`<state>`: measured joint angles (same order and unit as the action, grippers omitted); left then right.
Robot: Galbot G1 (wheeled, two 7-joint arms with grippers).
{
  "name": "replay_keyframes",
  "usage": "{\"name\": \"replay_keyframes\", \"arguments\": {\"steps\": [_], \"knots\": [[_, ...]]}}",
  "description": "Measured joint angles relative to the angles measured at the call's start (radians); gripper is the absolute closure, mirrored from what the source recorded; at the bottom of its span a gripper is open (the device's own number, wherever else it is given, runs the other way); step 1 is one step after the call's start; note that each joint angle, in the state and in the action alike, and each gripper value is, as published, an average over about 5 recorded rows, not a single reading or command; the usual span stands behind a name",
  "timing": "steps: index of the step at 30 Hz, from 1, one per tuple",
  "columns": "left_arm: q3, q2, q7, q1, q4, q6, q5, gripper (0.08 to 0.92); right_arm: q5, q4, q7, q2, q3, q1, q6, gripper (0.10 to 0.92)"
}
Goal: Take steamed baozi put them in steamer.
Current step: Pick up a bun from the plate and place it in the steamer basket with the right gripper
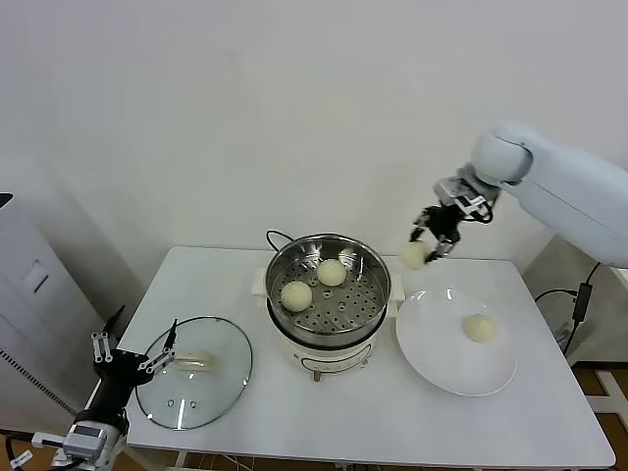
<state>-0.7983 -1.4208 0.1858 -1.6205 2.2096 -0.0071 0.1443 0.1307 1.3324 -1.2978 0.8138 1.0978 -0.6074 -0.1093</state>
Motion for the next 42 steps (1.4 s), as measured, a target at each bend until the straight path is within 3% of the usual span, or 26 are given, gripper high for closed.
{"name": "replay_keyframes", "arguments": {"steps": [11,27,30,38,42], "knots": [[-0.003,-0.011,0.003,-0.008,0.005,-0.006,-0.001,0.177,-0.264,0.17,0.032,0.122,-0.028,0.104,-0.178,0.525],[0.005,-0.025,0.003,-0.003,0.006,-0.006,0.005,0.177,-0.521,0.242,0.043,0.198,-0.089,0.291,-0.405,0.519],[0.004,-0.024,0.003,-0.004,0.006,-0.006,0.006,0.177,-0.55,0.243,0.043,0.202,-0.102,0.308,-0.427,0.469],[0.006,-0.026,0.003,0.002,-0.004,-0.006,0.006,0.177,-0.581,0.219,0.041,0.216,-0.153,0.321,-0.464,0.247],[0.008,-0.026,0.004,0.003,-0.006,-0.007,0.006,0.177,-0.548,0.169,0.04,0.211,-0.187,0.295,-0.446,0.206]]}}
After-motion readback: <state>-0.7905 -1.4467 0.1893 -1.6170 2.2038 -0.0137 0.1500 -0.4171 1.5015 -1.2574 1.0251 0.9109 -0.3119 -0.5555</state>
